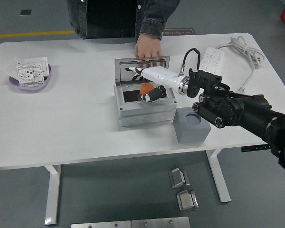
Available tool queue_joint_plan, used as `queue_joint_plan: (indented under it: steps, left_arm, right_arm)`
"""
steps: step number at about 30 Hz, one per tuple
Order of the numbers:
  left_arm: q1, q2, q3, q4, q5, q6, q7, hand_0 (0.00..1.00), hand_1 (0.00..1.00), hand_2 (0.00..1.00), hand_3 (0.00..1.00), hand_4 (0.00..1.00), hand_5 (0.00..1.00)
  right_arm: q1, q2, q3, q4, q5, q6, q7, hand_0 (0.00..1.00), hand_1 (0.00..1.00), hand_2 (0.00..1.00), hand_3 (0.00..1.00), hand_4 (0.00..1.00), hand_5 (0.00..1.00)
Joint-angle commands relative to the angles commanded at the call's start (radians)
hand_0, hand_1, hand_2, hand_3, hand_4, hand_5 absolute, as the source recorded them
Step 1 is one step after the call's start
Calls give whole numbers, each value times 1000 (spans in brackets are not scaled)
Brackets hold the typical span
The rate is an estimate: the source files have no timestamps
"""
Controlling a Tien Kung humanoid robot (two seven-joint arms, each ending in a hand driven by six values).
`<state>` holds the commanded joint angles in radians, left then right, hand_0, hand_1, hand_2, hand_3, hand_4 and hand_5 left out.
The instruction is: Pick up the cylinder from the cube,place it in the box,flap close box
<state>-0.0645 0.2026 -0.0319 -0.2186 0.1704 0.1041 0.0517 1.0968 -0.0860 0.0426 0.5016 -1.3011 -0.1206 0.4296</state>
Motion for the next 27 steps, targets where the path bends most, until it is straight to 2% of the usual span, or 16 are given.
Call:
queue_joint_plan:
  steps: [4, 9, 13, 15, 17, 19, 20, 24, 27]
  left_arm:
    - [10, -6, -1, 1, -3, 0, 0, 711, 654, 526, 611, 639, 289]
    - [26, -17, 2, 5, -14, -1, -1, 711, 654, 526, 609, 632, 287]
    - [32, -20, 16, 8, -33, -1, -2, 711, 654, 526, 609, 632, 287]
    - [31, -20, 25, 9, -42, -1, -3, 711, 654, 524, 608, 628, 284]
    - [29, -19, 28, 8, -47, -1, -4, 711, 654, 524, 608, 628, 284]
    - [25, -16, 30, 7, -48, 0, -4, 711, 654, 524, 608, 628, 284]
    - [24, -15, 31, 7, -48, 0, -3, 711, 654, 523, 609, 624, 276]
    - [14, -7, 26, 5, -38, 0, 0, 711, 654, 523, 609, 624, 276]
    - [7, -2, 20, 4, -25, 0, 4, 711, 654, 523, 607, 622, 275]
  right_arm:
    - [-34, -56, 84, 80, -69, 45, -39, 735, 705, 779, 995, 687, 174]
    - [-75, -158, 208, 224, -149, 121, -89, 733, 698, 777, 992, 689, 179]
    - [-67, -230, 307, 351, -190, 151, -104, 733, 698, 777, 992, 689, 179]
    - [-46, -242, 351, 404, -196, 156, -105, 736, 689, 776, 992, 696, 189]
    - [-14, -239, 390, 439, -195, 158, -103, 736, 689, 776, 992, 696, 189]
    - [26, -222, 413, 429, -182, 157, -93, 736, 689, 776, 992, 696, 189]
    - [42, -213, 415, 414, -174, 157, -88, 691, 665, 771, 968, 700, 206]
    - [119, -147, 365, 315, -95, 156, -60, 691, 665, 771, 968, 700, 206]
    - [152, -114, 309, 240, -33, 163, -55, 695, 668, 769, 948, 696, 212]
